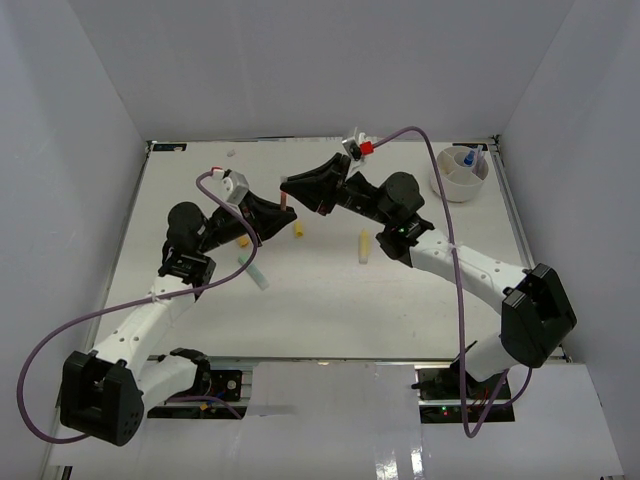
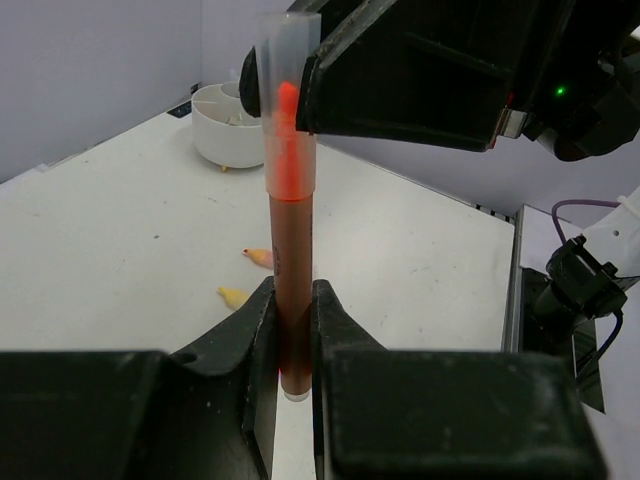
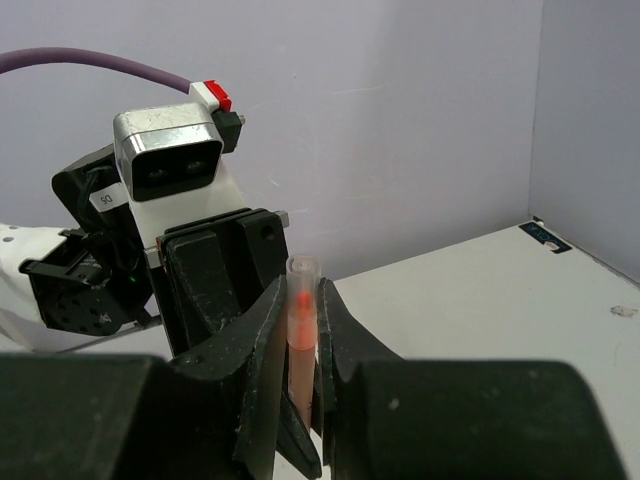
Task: Sort the stationery into containers
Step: Close the pen cap on the pen.
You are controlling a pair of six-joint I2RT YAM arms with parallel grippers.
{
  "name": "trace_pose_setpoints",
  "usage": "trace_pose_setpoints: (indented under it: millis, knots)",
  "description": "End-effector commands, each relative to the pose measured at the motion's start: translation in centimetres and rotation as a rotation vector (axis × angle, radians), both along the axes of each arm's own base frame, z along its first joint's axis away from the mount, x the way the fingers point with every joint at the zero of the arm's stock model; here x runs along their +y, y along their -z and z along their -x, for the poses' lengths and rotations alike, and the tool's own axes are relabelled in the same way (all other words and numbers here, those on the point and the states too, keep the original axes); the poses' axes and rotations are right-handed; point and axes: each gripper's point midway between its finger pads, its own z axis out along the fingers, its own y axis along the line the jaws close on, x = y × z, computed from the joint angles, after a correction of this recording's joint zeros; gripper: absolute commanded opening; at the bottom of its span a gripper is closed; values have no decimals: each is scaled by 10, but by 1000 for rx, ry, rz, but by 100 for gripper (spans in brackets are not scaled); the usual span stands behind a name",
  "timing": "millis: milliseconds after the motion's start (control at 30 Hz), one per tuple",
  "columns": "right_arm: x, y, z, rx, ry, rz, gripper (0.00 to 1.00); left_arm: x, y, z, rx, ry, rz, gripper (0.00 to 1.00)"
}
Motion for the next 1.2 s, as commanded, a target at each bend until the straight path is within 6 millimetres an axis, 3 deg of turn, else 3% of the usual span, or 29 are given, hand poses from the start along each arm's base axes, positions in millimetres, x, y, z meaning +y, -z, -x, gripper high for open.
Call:
trace_pose_setpoints:
  millis: [0, 533, 1167]
  knots:
    - [8, 48, 8, 65, -50, 176, 8, 3, -70, 2, -245, -21, 66, 2]
    - [5, 137, 23, 256, -144, 477, 8, 2, -108, 8, -351, -4, 79, 0]
    - [-12, 198, 52, 393, -241, 648, 8, 8, -145, 3, -454, -64, 98, 0]
